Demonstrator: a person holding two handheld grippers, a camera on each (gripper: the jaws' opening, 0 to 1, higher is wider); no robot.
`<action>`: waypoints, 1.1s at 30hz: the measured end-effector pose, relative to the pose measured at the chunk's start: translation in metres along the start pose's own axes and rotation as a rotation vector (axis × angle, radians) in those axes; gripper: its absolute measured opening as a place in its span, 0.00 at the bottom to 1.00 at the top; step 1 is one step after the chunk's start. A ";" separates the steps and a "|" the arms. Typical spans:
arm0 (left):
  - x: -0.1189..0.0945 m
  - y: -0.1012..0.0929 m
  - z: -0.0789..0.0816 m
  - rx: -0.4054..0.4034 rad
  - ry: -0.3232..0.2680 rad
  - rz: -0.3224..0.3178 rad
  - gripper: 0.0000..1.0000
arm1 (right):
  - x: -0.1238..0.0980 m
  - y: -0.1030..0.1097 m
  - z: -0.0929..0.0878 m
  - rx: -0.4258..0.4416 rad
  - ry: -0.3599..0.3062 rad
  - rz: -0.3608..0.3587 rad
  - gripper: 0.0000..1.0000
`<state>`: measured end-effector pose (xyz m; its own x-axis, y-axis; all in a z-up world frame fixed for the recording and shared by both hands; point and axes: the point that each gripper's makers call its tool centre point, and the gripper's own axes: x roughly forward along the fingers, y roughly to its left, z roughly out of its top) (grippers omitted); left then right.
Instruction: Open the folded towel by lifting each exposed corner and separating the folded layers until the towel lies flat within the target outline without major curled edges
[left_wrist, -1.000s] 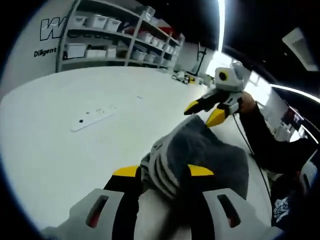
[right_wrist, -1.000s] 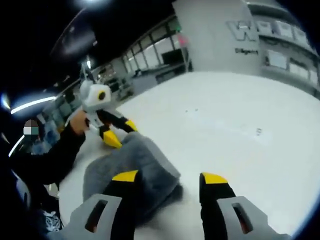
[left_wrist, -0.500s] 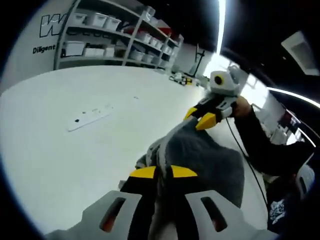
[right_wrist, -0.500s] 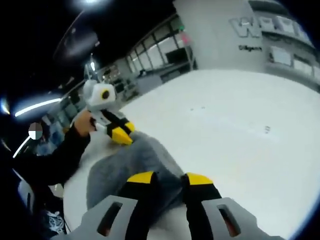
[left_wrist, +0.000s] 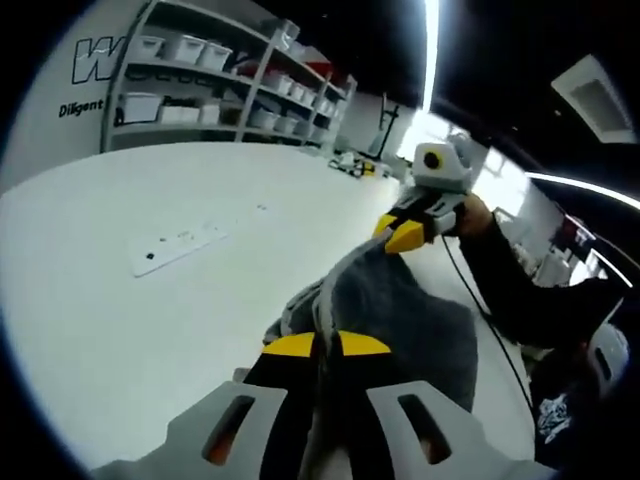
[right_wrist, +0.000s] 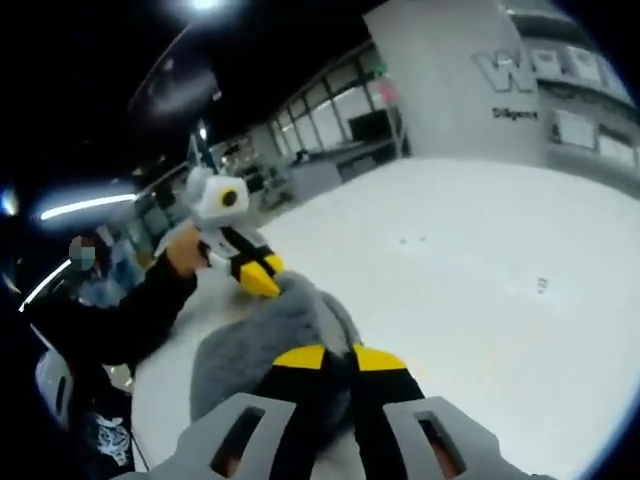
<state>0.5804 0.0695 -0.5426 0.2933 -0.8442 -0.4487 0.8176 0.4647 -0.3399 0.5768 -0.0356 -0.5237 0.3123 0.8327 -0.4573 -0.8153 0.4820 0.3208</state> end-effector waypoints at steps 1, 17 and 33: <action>-0.001 -0.001 0.001 0.002 -0.002 -0.001 0.04 | 0.000 0.002 0.001 -0.006 -0.006 0.009 0.04; -0.009 0.007 0.008 0.020 -0.014 -0.031 0.04 | -0.002 0.018 0.011 0.001 -0.079 0.099 0.01; -0.013 -0.002 0.008 0.064 -0.027 -0.071 0.04 | -0.006 0.031 0.015 -0.027 -0.088 0.122 0.01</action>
<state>0.5787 0.0772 -0.5295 0.2464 -0.8816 -0.4025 0.8665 0.3864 -0.3161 0.5574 -0.0212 -0.4986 0.2506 0.9057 -0.3419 -0.8624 0.3693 0.3462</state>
